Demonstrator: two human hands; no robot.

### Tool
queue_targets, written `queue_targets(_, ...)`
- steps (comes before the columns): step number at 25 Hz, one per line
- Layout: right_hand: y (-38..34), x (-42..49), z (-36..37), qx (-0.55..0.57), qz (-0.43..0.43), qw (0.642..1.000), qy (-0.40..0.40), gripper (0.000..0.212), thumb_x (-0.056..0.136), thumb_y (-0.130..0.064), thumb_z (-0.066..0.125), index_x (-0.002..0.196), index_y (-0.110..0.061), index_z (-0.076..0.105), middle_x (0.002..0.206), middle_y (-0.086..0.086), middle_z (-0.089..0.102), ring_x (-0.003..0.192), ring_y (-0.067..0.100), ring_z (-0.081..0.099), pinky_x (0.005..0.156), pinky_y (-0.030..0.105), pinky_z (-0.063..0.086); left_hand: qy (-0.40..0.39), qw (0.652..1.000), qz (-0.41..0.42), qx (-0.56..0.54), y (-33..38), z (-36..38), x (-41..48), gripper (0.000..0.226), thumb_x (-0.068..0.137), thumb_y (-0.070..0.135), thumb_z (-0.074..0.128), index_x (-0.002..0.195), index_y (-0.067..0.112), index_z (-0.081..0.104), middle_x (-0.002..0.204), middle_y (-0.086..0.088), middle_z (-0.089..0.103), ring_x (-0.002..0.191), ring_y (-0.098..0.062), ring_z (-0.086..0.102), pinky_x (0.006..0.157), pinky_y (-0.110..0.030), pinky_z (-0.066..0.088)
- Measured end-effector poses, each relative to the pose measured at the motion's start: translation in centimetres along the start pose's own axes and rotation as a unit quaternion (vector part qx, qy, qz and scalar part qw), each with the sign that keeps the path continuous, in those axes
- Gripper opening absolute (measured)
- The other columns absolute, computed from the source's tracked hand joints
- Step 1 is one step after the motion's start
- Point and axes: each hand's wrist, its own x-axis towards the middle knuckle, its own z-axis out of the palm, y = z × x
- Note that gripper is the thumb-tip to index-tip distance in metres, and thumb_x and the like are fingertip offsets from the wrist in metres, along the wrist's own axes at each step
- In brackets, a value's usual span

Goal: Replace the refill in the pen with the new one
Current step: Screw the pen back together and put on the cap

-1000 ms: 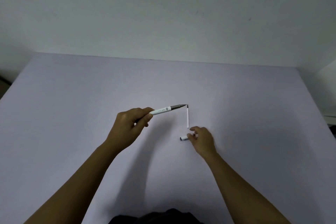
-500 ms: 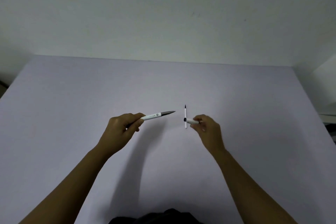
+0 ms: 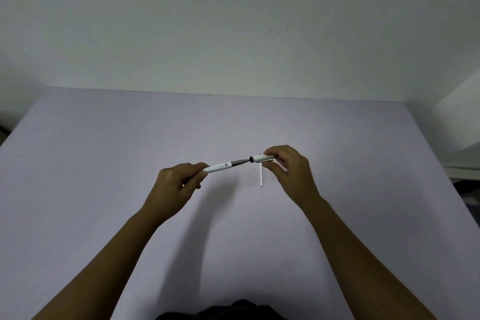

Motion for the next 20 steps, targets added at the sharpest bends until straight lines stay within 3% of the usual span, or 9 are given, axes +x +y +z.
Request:
queue_targets(5,-0.5,0.4,-0.3,-0.021,-0.031,0.999,-0.011,0.017,0.082,-0.014,0.069,0.098,-0.010,0.067,0.094,-0.005,0.064,0.087,0.004,0.057,0.081,0.020,0.048,0.008,1.000,0.007,-0.002,0.0,-0.3,-0.1,0.023,0.087,0.025,0.051,0.100,0.019,0.069,0.064,0.002,0.064,0.069,0.005,0.061,0.057,-0.007,0.038)
queue_targets(9,-1.4,0.5,0.1,-0.030,-0.059,0.997,-0.035,0.018,0.082,-0.015,0.067,0.099,-0.010,0.067,0.096,0.005,0.069,0.090,0.016,0.063,0.082,0.026,0.049,0.001,1.000,0.017,-0.004,0.5,0.0,-0.2,0.024,0.087,0.026,0.050,0.100,0.019,0.069,0.064,0.001,0.065,0.068,0.008,0.059,0.057,-0.005,0.038)
queue_targets(12,-2.1,0.6,0.7,-0.034,-0.074,0.996,-0.048,0.019,0.082,-0.017,0.067,0.099,-0.009,0.068,0.094,0.006,0.070,0.086,0.017,0.064,0.079,0.026,0.049,0.007,1.000,0.012,-0.007,0.4,0.3,-0.1,0.025,0.086,0.028,0.050,0.100,0.019,0.070,0.063,0.014,0.063,0.068,0.006,0.060,0.058,-0.005,0.038)
queue_targets(15,-2.4,0.9,1.1,-0.027,-0.064,0.995,-0.067,0.019,0.081,-0.017,0.068,0.098,-0.009,0.069,0.092,0.006,0.071,0.083,0.016,0.063,0.076,0.022,0.048,0.015,1.000,-0.001,-0.021,0.0,0.3,-0.1,0.032,0.085,0.041,0.047,0.099,0.023,0.069,0.060,0.026,0.062,0.068,-0.003,0.062,0.058,-0.013,0.042)
queue_targets(18,-2.5,1.5,1.1,-0.032,-0.064,0.993,-0.089,0.019,0.082,-0.016,0.067,0.099,-0.008,0.068,0.094,0.006,0.071,0.084,0.015,0.062,0.078,0.021,0.046,0.001,1.000,0.013,-0.003,-0.3,0.3,-0.3,0.037,0.084,0.045,0.041,0.093,0.022,0.068,0.059,0.012,0.062,0.060,-0.013,0.061,0.057,-0.024,0.043)
queue_targets(20,-2.4,2.1,1.2,-0.039,-0.069,0.992,-0.103,0.018,0.082,-0.013,0.066,0.100,-0.008,0.068,0.096,0.006,0.070,0.087,0.016,0.063,0.080,0.024,0.048,-0.051,0.997,0.019,0.057,-0.5,0.7,0.1,0.031,0.086,0.043,0.045,0.084,0.019,0.065,0.058,0.003,0.056,0.055,-0.016,0.053,0.053,-0.025,0.039)
